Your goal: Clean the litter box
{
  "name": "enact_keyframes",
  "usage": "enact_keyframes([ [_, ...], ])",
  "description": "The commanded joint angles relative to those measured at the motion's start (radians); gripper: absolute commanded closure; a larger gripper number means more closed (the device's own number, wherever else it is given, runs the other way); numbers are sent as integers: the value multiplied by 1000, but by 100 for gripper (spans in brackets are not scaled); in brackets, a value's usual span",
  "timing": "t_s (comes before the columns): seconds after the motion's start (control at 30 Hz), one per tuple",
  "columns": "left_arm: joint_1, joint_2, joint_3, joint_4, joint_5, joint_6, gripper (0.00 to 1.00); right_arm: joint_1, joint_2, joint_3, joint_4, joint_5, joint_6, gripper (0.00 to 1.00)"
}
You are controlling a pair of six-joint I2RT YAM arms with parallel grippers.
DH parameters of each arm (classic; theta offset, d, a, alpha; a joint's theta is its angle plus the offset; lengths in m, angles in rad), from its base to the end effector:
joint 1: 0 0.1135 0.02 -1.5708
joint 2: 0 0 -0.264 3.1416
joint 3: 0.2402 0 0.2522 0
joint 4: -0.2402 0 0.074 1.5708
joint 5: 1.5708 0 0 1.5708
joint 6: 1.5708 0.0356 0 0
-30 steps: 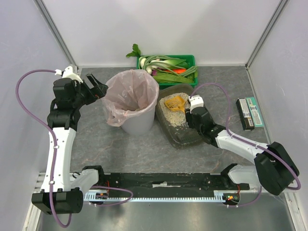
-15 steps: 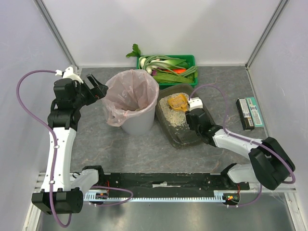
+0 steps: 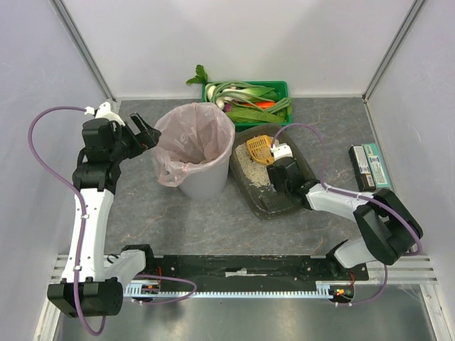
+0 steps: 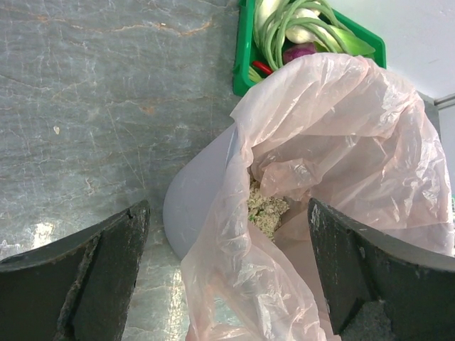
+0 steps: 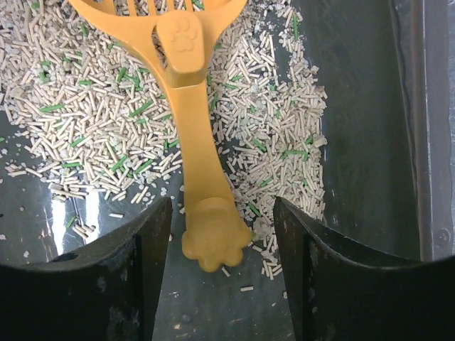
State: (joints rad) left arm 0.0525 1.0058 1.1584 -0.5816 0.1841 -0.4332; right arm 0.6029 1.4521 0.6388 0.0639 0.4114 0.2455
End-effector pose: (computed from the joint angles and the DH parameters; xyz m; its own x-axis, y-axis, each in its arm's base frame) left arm 0.2108 0.0046 0.3877 -0.4251 -0.4356 -0.7934 -0.0703 0.8898 -0.4508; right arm 0.2376 0.1463 0.1663 -0.6120 -0.1508 -0.7764 -0.1338 0.9872 -0.0863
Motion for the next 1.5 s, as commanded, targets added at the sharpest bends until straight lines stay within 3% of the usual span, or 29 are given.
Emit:
enact_keyframes([
  [0.0, -2, -24, -12, 19, -11, 7, 2, -2, 11, 51, -9, 0, -2, 32],
  [0.43, -3, -64, -25, 19, -43, 25, 2, -2, -65, 97, -18, -16, -41, 32],
  [0.63, -3, -98, -25, 5, -87, 19, 2, -3, -211, 110, -62, 70, -32, 30],
  [0.8, -2, -119, -19, -23, -103, 47, 2, -17, -389, 104, -99, 87, -34, 23],
  [1.03, -2, -137, 1, -50, -57, 33, 2, -166, -438, 269, -380, 47, 42, 21],
  [1.47, -3, -251, -9, -30, -54, 56, 1, -164, -809, 133, -171, 218, -149, 19],
])
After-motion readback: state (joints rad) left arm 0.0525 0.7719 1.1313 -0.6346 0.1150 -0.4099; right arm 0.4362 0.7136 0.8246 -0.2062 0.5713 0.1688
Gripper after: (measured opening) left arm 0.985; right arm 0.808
